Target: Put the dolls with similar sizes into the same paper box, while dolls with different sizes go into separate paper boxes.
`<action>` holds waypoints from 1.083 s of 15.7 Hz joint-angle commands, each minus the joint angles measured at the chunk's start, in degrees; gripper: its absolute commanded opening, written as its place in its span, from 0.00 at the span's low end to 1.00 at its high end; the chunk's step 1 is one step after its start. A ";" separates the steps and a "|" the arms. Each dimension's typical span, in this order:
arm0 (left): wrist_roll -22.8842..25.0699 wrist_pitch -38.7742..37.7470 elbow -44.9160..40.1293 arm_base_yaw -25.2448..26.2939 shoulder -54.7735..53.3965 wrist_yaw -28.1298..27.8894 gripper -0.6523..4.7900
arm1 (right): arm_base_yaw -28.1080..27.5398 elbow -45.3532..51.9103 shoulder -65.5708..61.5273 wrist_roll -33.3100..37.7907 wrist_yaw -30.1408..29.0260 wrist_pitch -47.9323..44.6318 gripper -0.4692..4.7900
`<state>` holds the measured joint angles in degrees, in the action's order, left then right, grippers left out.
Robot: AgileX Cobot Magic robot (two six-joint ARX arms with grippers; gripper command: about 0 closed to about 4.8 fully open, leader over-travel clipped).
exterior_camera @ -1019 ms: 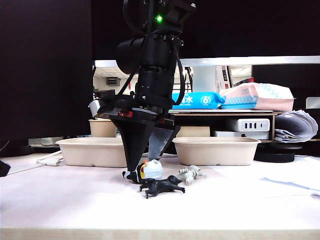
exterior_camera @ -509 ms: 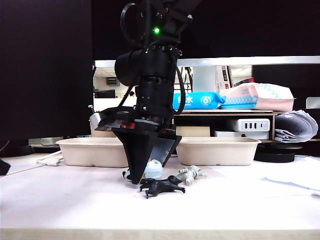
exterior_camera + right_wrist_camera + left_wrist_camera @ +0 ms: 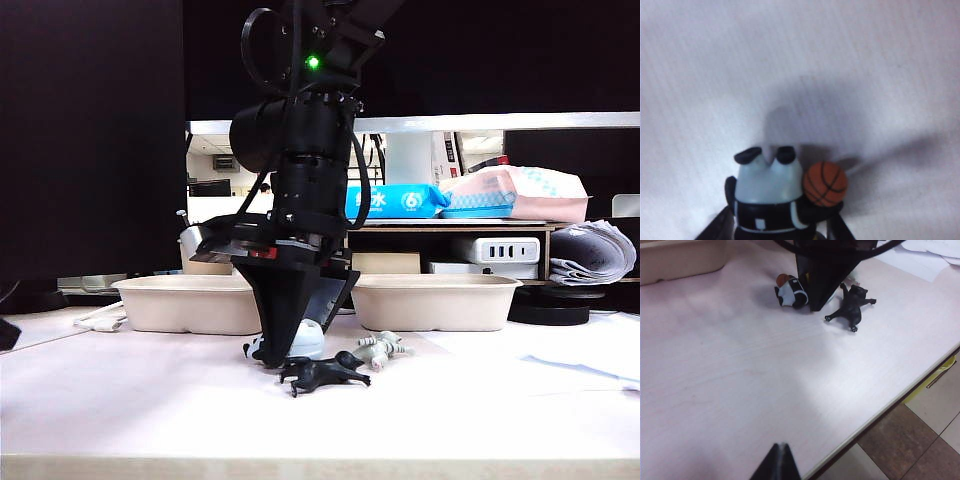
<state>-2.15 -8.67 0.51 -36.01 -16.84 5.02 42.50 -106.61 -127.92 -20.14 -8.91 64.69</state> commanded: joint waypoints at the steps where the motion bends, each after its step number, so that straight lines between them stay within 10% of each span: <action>1: 0.20 0.17 0.02 3.28 4.42 0.31 0.11 | -0.61 -5.33 0.50 0.02 -0.44 0.22 0.36; 13: 0.20 0.96 0.02 23.52 16.63 0.20 0.11 | -3.06 -15.28 -3.58 -1.07 0.15 -24.50 0.36; 17: 0.20 0.98 0.02 24.76 16.63 0.17 0.11 | -3.32 -15.30 -6.10 -0.79 0.07 -25.51 0.71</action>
<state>-2.15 -8.21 0.49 -11.33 -0.19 4.99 39.07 -121.47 -134.93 -21.04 -8.62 40.25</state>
